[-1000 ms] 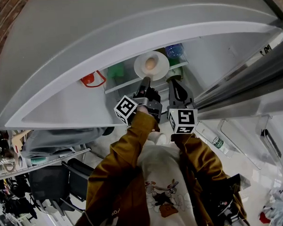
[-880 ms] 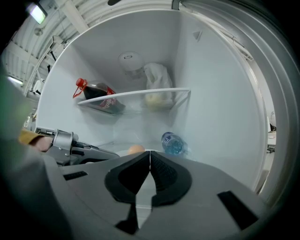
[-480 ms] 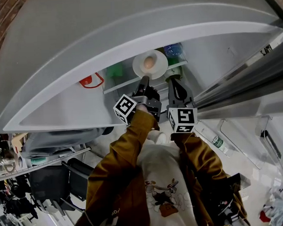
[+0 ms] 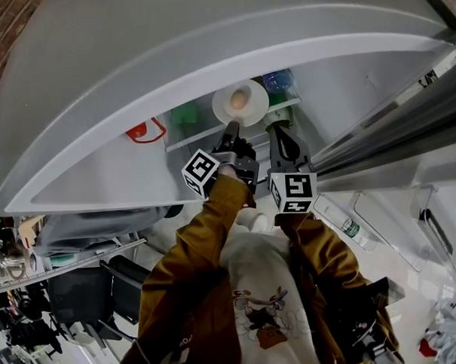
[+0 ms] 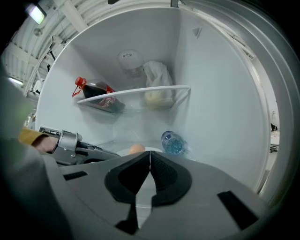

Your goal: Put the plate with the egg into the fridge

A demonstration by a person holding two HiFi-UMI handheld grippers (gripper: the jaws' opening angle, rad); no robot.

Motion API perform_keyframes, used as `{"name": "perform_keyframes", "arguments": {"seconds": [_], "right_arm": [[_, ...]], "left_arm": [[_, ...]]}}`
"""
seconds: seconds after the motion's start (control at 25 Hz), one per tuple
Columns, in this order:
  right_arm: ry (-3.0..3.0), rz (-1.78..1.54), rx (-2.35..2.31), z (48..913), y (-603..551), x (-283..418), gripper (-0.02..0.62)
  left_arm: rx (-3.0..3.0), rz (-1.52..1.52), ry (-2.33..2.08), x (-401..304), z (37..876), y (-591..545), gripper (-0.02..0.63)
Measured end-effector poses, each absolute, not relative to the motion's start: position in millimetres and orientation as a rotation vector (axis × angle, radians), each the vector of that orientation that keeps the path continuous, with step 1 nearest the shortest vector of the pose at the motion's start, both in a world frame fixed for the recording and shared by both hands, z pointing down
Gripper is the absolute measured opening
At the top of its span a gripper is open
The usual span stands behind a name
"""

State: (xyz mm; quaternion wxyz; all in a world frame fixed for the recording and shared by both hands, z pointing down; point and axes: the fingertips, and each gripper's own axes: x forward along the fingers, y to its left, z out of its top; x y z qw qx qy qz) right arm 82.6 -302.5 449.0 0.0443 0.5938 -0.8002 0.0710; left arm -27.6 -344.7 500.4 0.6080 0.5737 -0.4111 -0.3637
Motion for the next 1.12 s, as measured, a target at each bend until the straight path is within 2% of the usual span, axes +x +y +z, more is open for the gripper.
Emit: {"name": "perform_keyframes", "arguments": {"seconds": [0.36, 0.52, 1.12], "right_arm": [[-2.449, 0.222, 1.813, 448.9, -301.5, 82.9, 0.006], [-2.447, 0.226, 1.819, 448.1, -300.2, 84.4, 0.006], [-2.448, 0.219, 1.843, 445.4, -289.9, 82.0, 0.006]], "left_arm": [[1.37, -0.769, -0.979, -25.3, 497.6, -343.7, 0.025], [1.392, -0.728, -0.993, -24.0, 496.8, -340.9, 0.114], [1.647, -0.625, -1.168, -53.2, 472.4, -299.4, 0.127]]}}
